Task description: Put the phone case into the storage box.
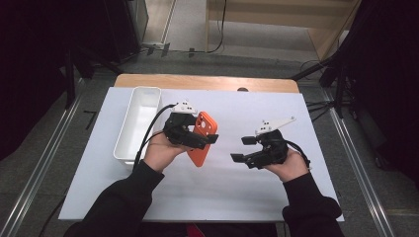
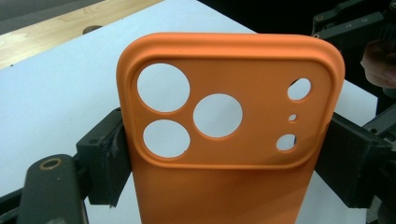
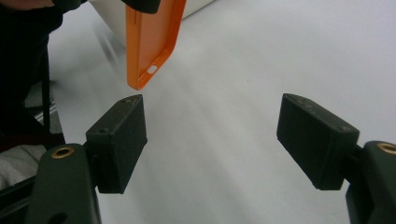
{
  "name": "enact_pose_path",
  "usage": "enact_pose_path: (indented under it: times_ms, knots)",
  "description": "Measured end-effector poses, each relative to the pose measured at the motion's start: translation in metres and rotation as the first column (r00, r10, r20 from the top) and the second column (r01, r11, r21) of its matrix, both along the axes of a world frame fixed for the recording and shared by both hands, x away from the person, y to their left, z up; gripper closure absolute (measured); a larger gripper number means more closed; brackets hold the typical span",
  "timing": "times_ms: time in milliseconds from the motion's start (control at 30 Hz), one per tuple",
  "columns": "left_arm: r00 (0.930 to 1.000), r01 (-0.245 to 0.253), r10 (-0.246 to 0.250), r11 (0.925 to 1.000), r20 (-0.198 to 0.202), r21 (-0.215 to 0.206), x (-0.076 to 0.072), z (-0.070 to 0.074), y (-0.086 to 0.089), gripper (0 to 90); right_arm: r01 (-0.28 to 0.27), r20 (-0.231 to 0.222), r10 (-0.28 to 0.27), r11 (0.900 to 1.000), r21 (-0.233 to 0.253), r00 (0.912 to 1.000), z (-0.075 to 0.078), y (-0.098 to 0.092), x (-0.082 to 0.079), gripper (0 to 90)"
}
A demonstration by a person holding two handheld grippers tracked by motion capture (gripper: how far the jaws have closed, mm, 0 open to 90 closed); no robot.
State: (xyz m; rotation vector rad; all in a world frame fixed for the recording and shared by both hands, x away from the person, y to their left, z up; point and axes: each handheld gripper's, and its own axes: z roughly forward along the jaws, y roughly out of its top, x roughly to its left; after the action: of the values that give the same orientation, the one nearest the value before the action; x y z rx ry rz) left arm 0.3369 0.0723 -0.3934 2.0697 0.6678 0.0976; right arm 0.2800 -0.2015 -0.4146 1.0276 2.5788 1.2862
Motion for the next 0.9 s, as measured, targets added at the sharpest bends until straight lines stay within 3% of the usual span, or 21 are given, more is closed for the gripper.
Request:
enact_pose_path:
  times_ms: [633, 900]
  knots:
    - [0.9983, 0.048, -0.049, 0.9988, -0.031, -0.006, 0.002, 0.001, 0.005, 16.1, -0.009, 0.014, 0.009, 0.999, 0.037, 0.9999, -0.025, -0.007, -0.022, 22.9]
    - [0.9975, 0.061, -0.062, 0.9981, -0.033, -0.010, 0.002, 0.002, 0.007, 16.1, -0.007, -0.009, 0.007, 0.999, 0.053, 0.9999, -0.038, -0.009, -0.027, 22.8]
